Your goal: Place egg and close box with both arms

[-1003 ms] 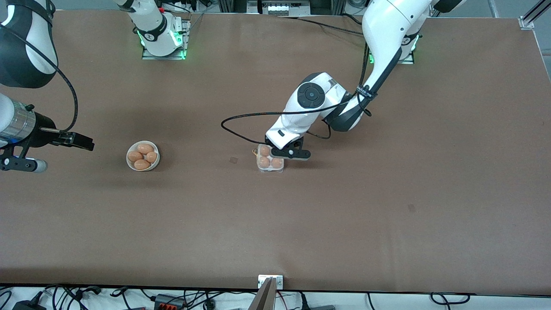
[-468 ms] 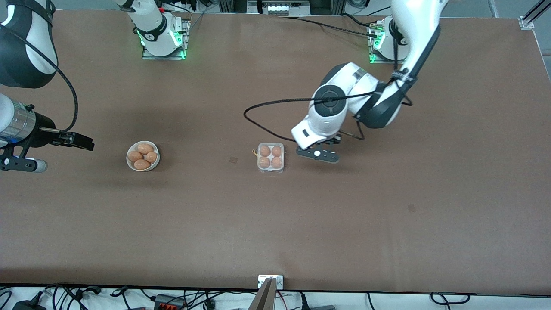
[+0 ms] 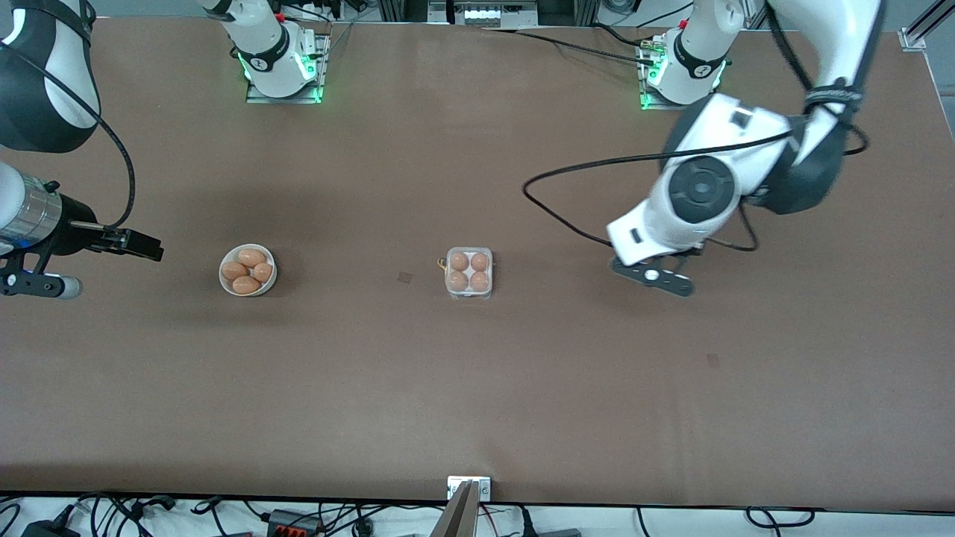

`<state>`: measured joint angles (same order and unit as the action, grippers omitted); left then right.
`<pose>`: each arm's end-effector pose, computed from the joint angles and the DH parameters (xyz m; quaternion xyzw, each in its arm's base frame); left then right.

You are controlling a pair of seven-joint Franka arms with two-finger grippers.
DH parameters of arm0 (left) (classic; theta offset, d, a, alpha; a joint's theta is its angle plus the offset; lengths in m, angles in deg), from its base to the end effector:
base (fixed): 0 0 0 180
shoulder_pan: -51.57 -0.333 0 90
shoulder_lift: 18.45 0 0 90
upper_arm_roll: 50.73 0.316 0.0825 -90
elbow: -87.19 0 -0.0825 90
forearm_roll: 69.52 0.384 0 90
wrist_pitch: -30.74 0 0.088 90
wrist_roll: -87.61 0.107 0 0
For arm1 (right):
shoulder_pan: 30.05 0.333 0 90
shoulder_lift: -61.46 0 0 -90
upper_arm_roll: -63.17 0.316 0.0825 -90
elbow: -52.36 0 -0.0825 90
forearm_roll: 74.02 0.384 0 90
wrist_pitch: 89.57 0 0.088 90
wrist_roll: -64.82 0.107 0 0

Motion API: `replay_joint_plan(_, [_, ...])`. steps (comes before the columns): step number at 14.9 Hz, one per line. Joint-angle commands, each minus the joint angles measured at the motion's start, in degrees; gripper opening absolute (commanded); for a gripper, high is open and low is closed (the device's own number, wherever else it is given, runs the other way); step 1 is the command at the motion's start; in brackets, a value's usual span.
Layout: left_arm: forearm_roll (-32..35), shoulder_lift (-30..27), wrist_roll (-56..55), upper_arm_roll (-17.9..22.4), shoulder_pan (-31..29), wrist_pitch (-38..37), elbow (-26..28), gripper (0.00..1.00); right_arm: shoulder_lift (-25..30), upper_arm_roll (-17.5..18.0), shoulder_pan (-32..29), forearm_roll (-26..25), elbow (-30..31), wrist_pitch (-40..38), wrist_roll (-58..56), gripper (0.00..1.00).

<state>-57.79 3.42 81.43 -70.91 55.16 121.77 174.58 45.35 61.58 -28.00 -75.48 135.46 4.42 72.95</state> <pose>0.5980 -0.2098 0.4296 -0.9746 0.1657 0.1320 0.0721 0.6371 0.0047 0.5192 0.9967 -0.0650 -0.0441 0.0199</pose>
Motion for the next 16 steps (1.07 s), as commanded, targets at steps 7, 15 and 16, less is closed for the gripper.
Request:
replay_joint_plan(7, [-5.18,-6.3,2.31,-0.31,-12.18,-9.21,-8.38,1.0,0.03,0.27,-0.38,0.77,-0.58,-0.75,-0.58,1.0])
replay_joint_plan(15, [-12.43,-20.87,7.22,21.58,0.37,-0.19,5.2,1.0,0.03,0.27,-0.38,0.85,-0.58,-0.75,-0.58,1.0])
replay_joint_plan(16, [-12.43,-22.9,9.32,21.58,0.37,2.63,8.12,1.0,0.03,0.35,-0.38,0.85,-0.58,-0.75,-0.58,1.0])
